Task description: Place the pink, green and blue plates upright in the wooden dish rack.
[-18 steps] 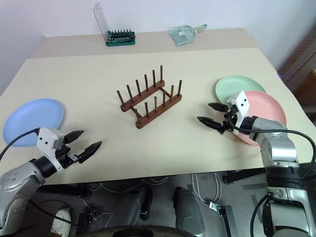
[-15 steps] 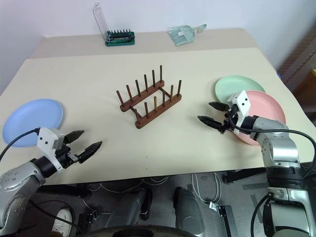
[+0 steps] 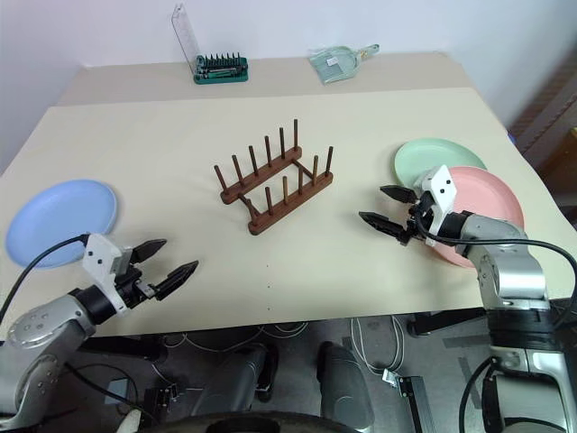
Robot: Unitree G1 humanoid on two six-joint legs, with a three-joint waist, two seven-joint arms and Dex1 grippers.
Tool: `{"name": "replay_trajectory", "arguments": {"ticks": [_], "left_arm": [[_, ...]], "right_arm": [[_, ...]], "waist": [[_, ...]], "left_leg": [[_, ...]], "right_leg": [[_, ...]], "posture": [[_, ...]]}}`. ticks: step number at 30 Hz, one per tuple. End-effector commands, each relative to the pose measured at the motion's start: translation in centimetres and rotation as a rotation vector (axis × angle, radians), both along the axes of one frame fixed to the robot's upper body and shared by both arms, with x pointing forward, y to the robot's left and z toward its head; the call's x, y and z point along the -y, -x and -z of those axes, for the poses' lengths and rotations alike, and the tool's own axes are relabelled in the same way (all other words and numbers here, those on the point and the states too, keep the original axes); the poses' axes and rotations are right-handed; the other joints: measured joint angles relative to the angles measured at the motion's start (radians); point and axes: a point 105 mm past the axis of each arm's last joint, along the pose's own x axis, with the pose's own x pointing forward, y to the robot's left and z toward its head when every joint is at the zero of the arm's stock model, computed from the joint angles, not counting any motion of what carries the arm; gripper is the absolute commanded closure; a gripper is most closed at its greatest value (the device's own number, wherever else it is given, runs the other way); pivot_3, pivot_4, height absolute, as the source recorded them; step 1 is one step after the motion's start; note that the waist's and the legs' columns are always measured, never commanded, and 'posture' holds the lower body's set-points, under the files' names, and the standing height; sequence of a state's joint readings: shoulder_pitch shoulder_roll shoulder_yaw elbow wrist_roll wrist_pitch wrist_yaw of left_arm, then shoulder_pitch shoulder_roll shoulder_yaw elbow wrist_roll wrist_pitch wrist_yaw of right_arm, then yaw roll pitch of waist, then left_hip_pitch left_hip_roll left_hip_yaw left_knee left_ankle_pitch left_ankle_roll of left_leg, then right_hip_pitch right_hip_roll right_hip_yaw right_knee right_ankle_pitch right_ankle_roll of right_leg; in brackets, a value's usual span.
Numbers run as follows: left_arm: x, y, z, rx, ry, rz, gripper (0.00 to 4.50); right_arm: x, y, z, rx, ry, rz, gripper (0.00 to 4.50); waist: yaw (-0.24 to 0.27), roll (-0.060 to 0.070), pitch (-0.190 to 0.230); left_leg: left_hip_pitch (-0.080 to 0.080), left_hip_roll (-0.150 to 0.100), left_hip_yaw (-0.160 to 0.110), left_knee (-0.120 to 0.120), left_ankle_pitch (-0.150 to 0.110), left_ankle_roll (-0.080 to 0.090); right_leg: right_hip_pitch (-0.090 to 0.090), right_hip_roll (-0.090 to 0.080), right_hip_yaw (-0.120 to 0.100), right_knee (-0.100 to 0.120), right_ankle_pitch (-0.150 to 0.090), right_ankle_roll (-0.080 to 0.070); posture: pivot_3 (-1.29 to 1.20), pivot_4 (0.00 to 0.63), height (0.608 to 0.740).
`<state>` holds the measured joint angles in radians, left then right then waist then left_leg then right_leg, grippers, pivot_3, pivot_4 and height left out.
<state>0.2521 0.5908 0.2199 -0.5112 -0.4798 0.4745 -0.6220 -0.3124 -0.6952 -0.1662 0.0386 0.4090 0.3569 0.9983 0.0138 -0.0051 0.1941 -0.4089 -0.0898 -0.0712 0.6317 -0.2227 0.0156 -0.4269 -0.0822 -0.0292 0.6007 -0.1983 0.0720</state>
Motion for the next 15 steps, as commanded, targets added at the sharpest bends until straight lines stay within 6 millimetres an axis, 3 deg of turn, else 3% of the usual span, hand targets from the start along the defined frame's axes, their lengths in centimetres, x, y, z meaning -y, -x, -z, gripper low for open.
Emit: {"name": "replay_trajectory", "arguments": {"ticks": [1, 7, 12, 15], "left_arm": [[1.0, -0.6, -0.4, 0.030, -0.014, 0.051, 0.00], [2.5, -2.1, 0.2, 0.013, 0.000, 0.135, 0.00], [6.4, -5.5, 1.7, -0.013, -0.018, 0.236, 0.00], [7.2, -6.5, 2.9, -0.024, -0.064, 0.247, 0.00]], "right_arm": [[-0.3, 0.8, -1.8, 0.061, -0.001, 0.004, 0.52], [-1.3, 2.0, -1.8, 0.062, -0.007, 0.008, 0.52], [-3.6, 3.7, -1.2, 0.050, -0.043, -0.021, 0.52], [-5.1, 4.8, -0.3, 0.029, -0.067, -0.043, 0.52]], "waist": [[0.001, 0.000, 0.000], [0.001, 0.000, 0.000], [0.005, 0.000, -0.001], [0.003, 0.000, -0.001]], "left_leg": [[0.000, 0.000, 0.000, 0.000, 0.000, -0.001], [0.000, 0.000, 0.000, 0.000, -0.001, -0.001], [0.000, 0.000, 0.000, 0.001, 0.000, 0.001], [0.000, 0.000, 0.000, 0.000, 0.001, 0.001]], "right_leg": [[0.000, 0.000, 0.000, 0.000, 0.000, 0.000], [0.000, 0.000, 0.000, 0.000, 0.000, 0.000], [0.000, 0.000, -0.001, 0.000, 0.000, 0.001], [0.000, 0.000, -0.001, 0.000, 0.002, 0.004]], "posture": [[0.00, 0.150, 0.740], [0.00, 0.150, 0.740], [0.00, 0.150, 0.740], [0.00, 0.150, 0.740]]}}
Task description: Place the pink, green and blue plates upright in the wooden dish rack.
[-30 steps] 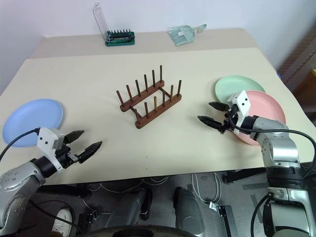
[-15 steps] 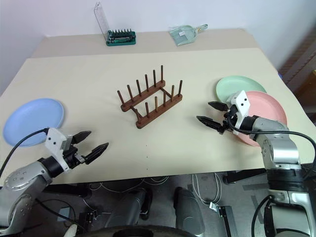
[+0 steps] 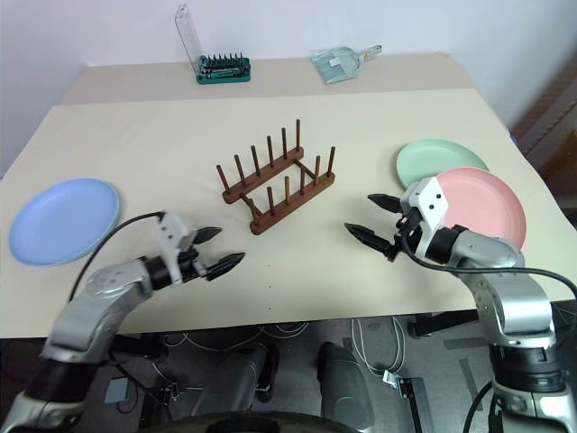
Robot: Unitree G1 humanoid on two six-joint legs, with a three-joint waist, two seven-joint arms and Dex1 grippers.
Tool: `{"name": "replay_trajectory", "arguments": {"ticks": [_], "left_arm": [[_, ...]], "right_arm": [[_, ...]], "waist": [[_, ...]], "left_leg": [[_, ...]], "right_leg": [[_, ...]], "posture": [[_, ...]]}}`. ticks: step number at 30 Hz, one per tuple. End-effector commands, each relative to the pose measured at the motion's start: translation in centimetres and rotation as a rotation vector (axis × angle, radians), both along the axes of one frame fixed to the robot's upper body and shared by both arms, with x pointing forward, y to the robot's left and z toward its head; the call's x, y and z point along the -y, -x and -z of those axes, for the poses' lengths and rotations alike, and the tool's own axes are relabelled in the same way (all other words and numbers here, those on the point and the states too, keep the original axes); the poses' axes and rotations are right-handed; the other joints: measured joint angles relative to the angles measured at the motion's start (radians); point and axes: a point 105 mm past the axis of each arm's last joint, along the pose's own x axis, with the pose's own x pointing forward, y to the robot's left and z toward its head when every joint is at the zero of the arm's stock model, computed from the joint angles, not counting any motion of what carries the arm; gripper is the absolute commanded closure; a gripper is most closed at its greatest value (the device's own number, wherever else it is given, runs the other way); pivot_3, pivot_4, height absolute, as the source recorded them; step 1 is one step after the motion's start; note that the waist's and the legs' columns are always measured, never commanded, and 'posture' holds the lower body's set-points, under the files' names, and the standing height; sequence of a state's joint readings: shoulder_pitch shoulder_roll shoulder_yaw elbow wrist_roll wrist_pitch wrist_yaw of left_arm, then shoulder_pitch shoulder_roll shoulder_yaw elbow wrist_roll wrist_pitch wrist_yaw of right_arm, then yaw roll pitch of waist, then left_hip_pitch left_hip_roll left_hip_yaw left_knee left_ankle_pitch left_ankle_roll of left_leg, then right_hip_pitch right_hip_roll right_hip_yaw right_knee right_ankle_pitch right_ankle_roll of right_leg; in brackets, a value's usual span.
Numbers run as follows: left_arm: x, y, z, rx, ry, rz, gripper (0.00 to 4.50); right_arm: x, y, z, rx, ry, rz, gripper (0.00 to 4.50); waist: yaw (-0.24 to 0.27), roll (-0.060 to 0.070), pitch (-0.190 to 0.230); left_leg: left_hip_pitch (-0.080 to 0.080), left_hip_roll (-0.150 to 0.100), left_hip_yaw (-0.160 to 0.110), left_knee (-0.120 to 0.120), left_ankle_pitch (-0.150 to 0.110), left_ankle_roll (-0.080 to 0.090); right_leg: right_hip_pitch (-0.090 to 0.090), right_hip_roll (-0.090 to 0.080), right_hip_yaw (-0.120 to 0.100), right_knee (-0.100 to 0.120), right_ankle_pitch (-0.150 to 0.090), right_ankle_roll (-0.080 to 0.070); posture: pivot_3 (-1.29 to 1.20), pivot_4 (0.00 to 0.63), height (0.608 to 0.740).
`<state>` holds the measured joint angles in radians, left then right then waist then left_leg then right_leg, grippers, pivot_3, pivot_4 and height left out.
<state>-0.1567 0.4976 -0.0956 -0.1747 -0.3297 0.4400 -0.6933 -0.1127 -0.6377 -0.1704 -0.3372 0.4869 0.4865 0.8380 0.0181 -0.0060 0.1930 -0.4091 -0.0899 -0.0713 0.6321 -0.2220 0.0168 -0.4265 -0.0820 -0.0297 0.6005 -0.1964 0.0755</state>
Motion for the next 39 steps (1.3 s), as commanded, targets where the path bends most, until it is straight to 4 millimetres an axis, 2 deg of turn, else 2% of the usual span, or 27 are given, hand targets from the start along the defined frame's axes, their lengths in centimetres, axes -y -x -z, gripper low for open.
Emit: {"name": "replay_trajectory", "arguments": {"ticks": [1, 7, 11, 12, 13, 14, 19, 22, 26, 29, 32, 38, 39], "left_arm": [[0.9, -0.8, 1.3, 0.002, -0.052, 0.024, 0.00], [3.5, -1.8, 2.5, -0.012, -0.063, 0.091, 0.00], [4.5, -2.6, 2.4, 0.008, -0.066, 0.092, 0.00], [4.6, -2.8, 2.3, 0.010, -0.058, 0.086, 0.55], [4.7, -2.9, 2.3, 0.013, -0.058, 0.087, 0.81], [4.8, -2.9, 2.4, 0.013, -0.060, 0.090, 1.27], [4.8, -2.8, 2.7, 0.017, -0.060, 0.099, 3.74], [5.0, -2.3, 2.5, 0.029, -0.059, 0.143, 3.73], [5.3, -0.7, 1.3, 0.031, -0.037, 0.311, 3.73], [5.2, 0.3, 0.9, 0.046, -0.091, 0.447, 3.73], [4.9, 0.1, 0.8, 0.056, -0.142, 0.499, 3.73], [4.1, -1.2, 1.5, 0.029, -0.166, 0.476, 3.73], [3.6, -1.6, 1.6, 0.025, -0.162, 0.443, 3.23]], "right_arm": [[-1.8, 1.2, -0.1, 0.016, -0.032, -0.034, 0.52], [-2.9, 1.7, 0.6, -0.001, -0.061, -0.036, 0.52], [-3.0, 1.8, 0.9, -0.005, -0.067, -0.026, 0.52], [-3.1, 1.8, 0.9, -0.004, -0.070, -0.025, 0.47], [-3.3, 1.9, 0.9, -0.004, -0.073, -0.023, 0.47], [-3.3, 2.0, 1.0, -0.005, -0.075, -0.021, 0.47], [-3.3, 2.4, 1.5, -0.017, -0.081, -0.003, 0.47], [-2.9, 2.8, 1.9, -0.035, -0.067, 0.012, 0.47], [-1.8, 3.3, 3.0, -0.071, -0.005, 0.028, 0.47], [-1.2, 3.5, 3.4, -0.079, 0.020, 0.033, 0.47], [-1.0, 3.5, 3.5, -0.077, 0.021, 0.041, 0.47], [-1.4, 3.8, 3.8, -0.071, 0.017, 0.045, 0.47], [-1.2, 3.9, 4.0, -0.072, 0.024, 0.050, 0.47]], "waist": [[-0.002, 0.001, -0.001], [0.003, 0.003, -0.004], [0.023, 0.005, -0.008], [0.025, 0.005, -0.009], [0.026, 0.005, -0.009], [0.026, 0.005, -0.009], [0.023, 0.006, -0.010], [0.022, 0.007, -0.011], [0.022, 0.007, -0.011], [0.022, 0.008, -0.011], [0.022, 0.008, -0.011], [0.023, 0.007, -0.011], [0.022, 0.007, -0.011]], "left_leg": [[0.000, 0.000, 0.000, 0.000, 0.000, 0.000], [0.001, 0.000, 0.000, 0.001, 0.000, 0.000], [0.001, 0.000, 0.000, 0.002, 0.000, 0.000], [0.001, 0.000, 0.000, 0.002, 0.000, 0.000], [0.001, 0.000, 0.000, 0.002, 0.000, 0.000], [0.001, 0.000, 0.000, 0.002, 0.000, 0.000], [0.001, 0.000, 0.000, 0.001, 0.000, 0.000], [0.001, 0.000, 0.000, 0.001, 0.000, 0.001], [0.001, 0.000, 0.000, 0.001, 0.000, 0.001], [0.001, 0.000, 0.000, 0.001, 0.000, 0.001], [0.001, 0.000, 0.000, 0.001, 0.000, 0.000], [0.000, 0.000, 0.000, 0.001, 0.000, 0.001], [0.000, 0.000, 0.000, 0.001, 0.000, 0.001]], "right_leg": [[0.000, 0.000, 0.000, 0.000, 0.000, 0.000], [0.001, 0.000, 0.000, 0.000, -0.001, 0.000], [0.002, 0.000, 0.000, 0.000, -0.002, 0.002], [0.002, 0.000, 0.000, -0.001, -0.002, 0.002], [0.002, 0.000, 0.000, -0.001, -0.002, 0.002], [0.002, 0.000, 0.000, -0.001, -0.002, 0.002], [0.002, 0.000, 0.000, -0.001, -0.001, 0.003], [0.002, 0.000, 0.000, -0.001, -0.002, 0.002], [0.002, 0.000, 0.000, -0.001, -0.002, 0.002], [0.002, 0.000, 0.000, -0.001, -0.002, 0.002], [0.002, 0.000, 0.000, -0.002, -0.002, 0.002], [0.002, 0.000, 0.000, -0.002, -0.002, 0.002], [0.002, 0.000, 0.000, -0.002, -0.002, 0.002]], "posture": [[0.00, 0.150, 0.740], [0.00, 0.150, 0.740], [0.00, 0.150, 0.740], [0.00, 0.150, 0.740], [0.00, 0.150, 0.740], [0.00, 0.150, 0.740], [0.00, 0.150, 0.740], [0.00, 0.150, 0.740], [0.00, 0.150, 0.740], [0.00, 0.150, 0.740], [0.00, 0.150, 0.740], [0.00, 0.150, 0.740], [0.00, 0.150, 0.740]]}}
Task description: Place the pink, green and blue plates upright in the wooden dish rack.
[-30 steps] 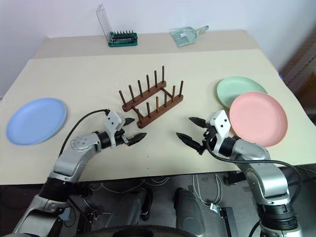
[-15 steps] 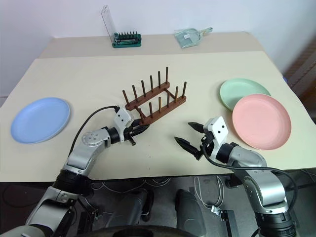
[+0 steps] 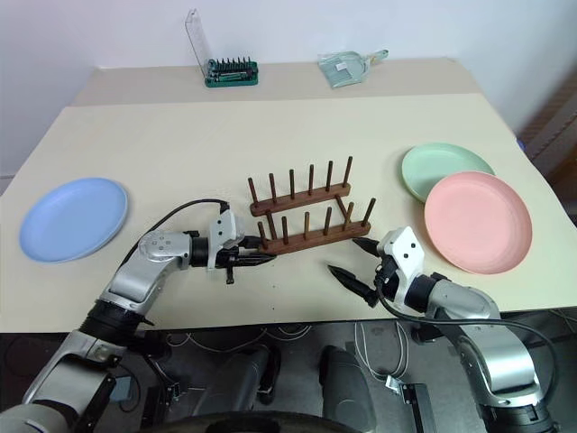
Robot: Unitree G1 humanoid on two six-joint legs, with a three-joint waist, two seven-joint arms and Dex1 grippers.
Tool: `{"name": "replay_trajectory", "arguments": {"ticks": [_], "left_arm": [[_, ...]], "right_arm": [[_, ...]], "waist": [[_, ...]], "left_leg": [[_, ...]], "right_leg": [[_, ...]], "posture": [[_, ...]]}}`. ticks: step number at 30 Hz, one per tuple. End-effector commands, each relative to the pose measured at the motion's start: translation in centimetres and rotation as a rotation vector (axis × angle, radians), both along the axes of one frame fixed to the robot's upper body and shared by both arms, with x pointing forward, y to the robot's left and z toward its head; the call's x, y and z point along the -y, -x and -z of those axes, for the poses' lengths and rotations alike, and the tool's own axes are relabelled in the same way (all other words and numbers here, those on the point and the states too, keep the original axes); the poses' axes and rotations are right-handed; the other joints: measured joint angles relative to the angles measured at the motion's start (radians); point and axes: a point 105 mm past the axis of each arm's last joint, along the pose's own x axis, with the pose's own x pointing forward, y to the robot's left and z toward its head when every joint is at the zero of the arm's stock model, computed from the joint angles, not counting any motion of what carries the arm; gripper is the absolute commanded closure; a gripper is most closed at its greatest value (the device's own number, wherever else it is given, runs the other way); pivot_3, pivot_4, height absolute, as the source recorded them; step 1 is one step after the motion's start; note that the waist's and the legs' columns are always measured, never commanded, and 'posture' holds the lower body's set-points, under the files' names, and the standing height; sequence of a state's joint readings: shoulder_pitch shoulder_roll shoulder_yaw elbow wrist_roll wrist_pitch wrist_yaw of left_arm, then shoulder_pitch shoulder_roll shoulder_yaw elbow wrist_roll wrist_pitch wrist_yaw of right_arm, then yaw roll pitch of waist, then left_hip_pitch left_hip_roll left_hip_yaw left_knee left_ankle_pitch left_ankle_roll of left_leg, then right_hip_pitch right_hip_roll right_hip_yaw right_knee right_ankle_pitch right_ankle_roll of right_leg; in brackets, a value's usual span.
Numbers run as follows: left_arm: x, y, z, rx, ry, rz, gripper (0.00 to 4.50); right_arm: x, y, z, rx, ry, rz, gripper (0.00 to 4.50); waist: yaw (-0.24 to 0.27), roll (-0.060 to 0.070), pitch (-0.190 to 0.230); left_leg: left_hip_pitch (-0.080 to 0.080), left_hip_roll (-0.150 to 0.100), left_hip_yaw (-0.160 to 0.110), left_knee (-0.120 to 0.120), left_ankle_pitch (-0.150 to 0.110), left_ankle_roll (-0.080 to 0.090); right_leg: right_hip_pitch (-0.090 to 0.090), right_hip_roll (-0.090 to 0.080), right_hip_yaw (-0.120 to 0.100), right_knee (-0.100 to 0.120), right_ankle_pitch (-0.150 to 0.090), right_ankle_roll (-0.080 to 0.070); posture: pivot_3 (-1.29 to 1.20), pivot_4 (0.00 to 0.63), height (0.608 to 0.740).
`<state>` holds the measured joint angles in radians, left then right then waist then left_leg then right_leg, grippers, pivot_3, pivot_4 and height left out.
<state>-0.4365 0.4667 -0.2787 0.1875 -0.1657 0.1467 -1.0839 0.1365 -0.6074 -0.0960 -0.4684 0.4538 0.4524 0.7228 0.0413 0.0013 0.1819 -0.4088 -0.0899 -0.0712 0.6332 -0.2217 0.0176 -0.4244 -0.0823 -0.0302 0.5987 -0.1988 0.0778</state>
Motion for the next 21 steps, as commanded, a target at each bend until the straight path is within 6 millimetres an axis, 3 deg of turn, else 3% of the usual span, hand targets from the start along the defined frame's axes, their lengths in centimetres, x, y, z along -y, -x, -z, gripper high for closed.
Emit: {"name": "replay_trajectory", "arguments": {"ticks": [1, 4, 7, 8, 9, 10, 14, 15, 21], "left_arm": [[-1.3, -0.8, 1.0, -0.037, -0.018, -0.067, 2.68], [-2.7, -1.1, 1.2, -0.025, -0.023, -0.138, 1.29], [-3.8, -0.1, 1.0, -0.057, 0.004, -0.170, 1.29], [-4.1, 0.5, 0.9, -0.071, 0.014, -0.172, 1.22], [-4.4, 1.1, 0.8, -0.088, 0.027, -0.174, 1.91], [-4.5, 1.9, 0.7, -0.102, 0.037, -0.164, 2.19], [-3.8, 4.6, 0.6, -0.173, 0.060, -0.106, 4.26], [-3.5, 5.0, 0.6, -0.181, 0.061, -0.100, 4.50], [-1.4, 4.1, 1.7, -0.140, 0.014, -0.166, 4.50]], "right_arm": [[0.0, 0.3, -0.5, 0.045, 0.010, 0.001, 0.47], [0.7, 0.2, -0.3, 0.045, 0.025, 0.015, 0.47], [1.6, 0.0, 0.3, 0.026, 0.067, 0.039, 0.47], [2.0, -0.1, 0.6, 0.021, 0.088, 0.049, 1.01], [2.3, -0.3, 0.9, 0.010, 0.107, 0.061, 1.40], [2.5, -0.5, 1.2, 0.004, 0.125, 0.072, 1.83], [2.9, -1.1, 2.0, -0.003, 0.179, 0.091, 3.89], [3.0, -1.3, 2.1, 0.003, 0.194, 0.095, 4.40], [2.1, -2.7, 2.4, 0.026, 0.236, 0.095, 4.46]], "waist": [[-0.001, 0.000, 0.000], [-0.005, 0.000, 0.000], [-0.016, 0.000, -0.001], [-0.021, 0.000, -0.001], [-0.029, 0.000, -0.001], [-0.033, 0.000, -0.001], [-0.029, 0.000, -0.001], [-0.027, 0.000, -0.001], [-0.022, 0.001, -0.001]], "left_leg": [[0.000, 0.000, 0.000, 0.000, 0.000, 0.000], [0.000, 0.000, 0.000, 0.000, 0.000, 0.000], [0.001, 0.001, 0.000, 0.000, 0.000, 0.000], [0.001, 0.001, 0.000, -0.001, 0.000, 0.000], [0.001, 0.001, 0.000, -0.001, 0.000, 0.000], [0.001, 0.001, 0.000, -0.002, 0.000, 0.000], [0.001, 0.001, 0.001, -0.002, 0.000, 0.000], [0.001, 0.001, 0.001, -0.002, 0.000, 0.000], [0.000, 0.001, 0.001, -0.001, -0.002, -0.003]], "right_leg": [[0.000, 0.000, 0.000, 0.000, 0.000, 0.000], [0.000, 0.000, 0.000, 0.000, 0.000, 0.000], [0.000, 0.000, 0.000, 0.001, 0.000, 0.000], [0.000, 0.000, 0.000, 0.001, 0.000, 0.000], [0.000, 0.000, 0.000, 0.001, 0.000, 0.000], [-0.001, 0.000, 0.000, 0.001, 0.000, 0.000], [-0.001, 0.000, 0.000, 0.000, 0.000, 0.000], [-0.001, 0.000, 0.000, 0.000, 0.000, -0.001], [0.001, -0.001, 0.000, -0.001, 0.000, 0.000]], "posture": [[0.00, 0.150, 0.740], [0.00, 0.150, 0.740], [0.00, 0.150, 0.740], [0.00, 0.150, 0.740], [0.00, 0.150, 0.740], [0.00, 0.150, 0.740], [0.00, 0.150, 0.740], [0.00, 0.150, 0.740], [0.00, 0.150, 0.740]]}}
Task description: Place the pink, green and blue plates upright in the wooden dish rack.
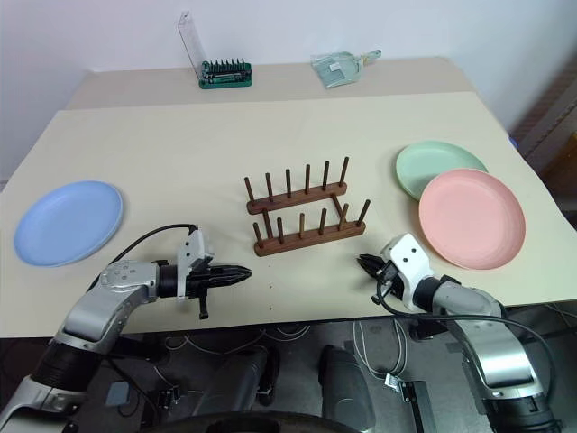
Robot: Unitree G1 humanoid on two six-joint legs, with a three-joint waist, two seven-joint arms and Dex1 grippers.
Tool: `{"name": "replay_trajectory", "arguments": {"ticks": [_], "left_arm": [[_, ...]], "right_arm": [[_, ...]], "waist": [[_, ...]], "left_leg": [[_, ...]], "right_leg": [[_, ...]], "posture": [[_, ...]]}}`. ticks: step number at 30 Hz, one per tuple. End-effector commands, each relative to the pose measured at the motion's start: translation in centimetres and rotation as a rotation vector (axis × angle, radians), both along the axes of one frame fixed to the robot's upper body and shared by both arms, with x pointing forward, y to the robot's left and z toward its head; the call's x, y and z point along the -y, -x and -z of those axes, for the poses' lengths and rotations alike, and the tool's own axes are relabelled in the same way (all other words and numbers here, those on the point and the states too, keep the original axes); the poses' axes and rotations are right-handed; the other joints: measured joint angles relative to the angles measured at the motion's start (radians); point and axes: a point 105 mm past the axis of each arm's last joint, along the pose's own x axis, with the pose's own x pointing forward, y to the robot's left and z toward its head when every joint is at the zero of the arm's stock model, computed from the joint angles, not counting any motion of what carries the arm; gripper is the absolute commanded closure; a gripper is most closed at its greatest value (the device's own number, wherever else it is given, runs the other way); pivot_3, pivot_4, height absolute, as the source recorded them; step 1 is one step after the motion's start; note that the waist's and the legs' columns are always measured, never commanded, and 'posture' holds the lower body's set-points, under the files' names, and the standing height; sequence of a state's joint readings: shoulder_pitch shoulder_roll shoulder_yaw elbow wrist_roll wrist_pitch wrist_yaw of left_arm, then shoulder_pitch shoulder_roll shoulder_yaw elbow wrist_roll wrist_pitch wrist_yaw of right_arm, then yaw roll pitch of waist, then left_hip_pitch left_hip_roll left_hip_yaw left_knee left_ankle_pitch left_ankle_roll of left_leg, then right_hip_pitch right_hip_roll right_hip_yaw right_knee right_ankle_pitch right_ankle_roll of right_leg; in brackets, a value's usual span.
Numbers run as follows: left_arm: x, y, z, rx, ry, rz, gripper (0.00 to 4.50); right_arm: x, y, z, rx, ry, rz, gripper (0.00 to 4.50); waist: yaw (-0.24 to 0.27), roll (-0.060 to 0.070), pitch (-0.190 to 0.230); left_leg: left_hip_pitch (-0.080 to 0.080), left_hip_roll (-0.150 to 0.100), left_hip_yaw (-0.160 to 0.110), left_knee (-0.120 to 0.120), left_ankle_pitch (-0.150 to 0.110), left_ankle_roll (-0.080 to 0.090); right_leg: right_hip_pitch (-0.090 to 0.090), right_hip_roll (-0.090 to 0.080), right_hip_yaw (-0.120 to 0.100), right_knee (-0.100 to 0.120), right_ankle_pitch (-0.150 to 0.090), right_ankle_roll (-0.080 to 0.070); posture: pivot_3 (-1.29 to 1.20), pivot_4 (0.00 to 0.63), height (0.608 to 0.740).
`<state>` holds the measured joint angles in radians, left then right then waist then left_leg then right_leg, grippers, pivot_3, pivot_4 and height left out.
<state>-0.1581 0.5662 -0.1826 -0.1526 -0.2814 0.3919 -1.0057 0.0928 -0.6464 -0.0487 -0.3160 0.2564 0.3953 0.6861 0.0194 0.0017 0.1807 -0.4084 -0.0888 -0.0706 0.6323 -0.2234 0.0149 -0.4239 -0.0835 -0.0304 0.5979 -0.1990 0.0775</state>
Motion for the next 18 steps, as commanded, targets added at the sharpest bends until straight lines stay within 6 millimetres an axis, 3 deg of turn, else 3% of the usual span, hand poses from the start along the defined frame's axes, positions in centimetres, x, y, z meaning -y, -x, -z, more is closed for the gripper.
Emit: {"name": "replay_trajectory", "arguments": {"ticks": [1, 6, 18], "left_arm": [[1.7, -1.0, 0.7, 0.029, -0.025, -0.052, 4.50], [1.8, -2.7, 0.6, 0.073, -0.015, -0.138, 4.50], [1.0, -5.8, 0.4, 0.161, -0.024, -0.300, 4.50]], "right_arm": [[-0.8, -1.3, -0.4, 0.046, 0.028, -0.010, 4.46], [-0.7, -3.4, -0.4, 0.081, 0.062, 0.047, 4.46], [-1.5, -6.4, -0.9, 0.155, 0.114, 0.069, 4.46]], "waist": [[0.000, 0.000, 0.000], [-0.004, 0.000, -0.001], [-0.007, -0.001, -0.001]], "left_leg": [[0.000, 0.000, 0.000, 0.000, 0.000, 0.000], [0.000, 0.000, 0.000, 0.001, 0.001, 0.002], [0.002, 0.000, 0.000, 0.002, 0.002, 0.003]], "right_leg": [[0.000, 0.000, 0.000, 0.000, 0.000, 0.000], [0.000, 0.000, -0.001, 0.001, 0.000, 0.000], [0.001, 0.001, 0.000, 0.003, 0.001, 0.000]], "posture": [[0.00, 0.150, 0.740], [0.00, 0.150, 0.740], [0.00, 0.150, 0.740]]}}
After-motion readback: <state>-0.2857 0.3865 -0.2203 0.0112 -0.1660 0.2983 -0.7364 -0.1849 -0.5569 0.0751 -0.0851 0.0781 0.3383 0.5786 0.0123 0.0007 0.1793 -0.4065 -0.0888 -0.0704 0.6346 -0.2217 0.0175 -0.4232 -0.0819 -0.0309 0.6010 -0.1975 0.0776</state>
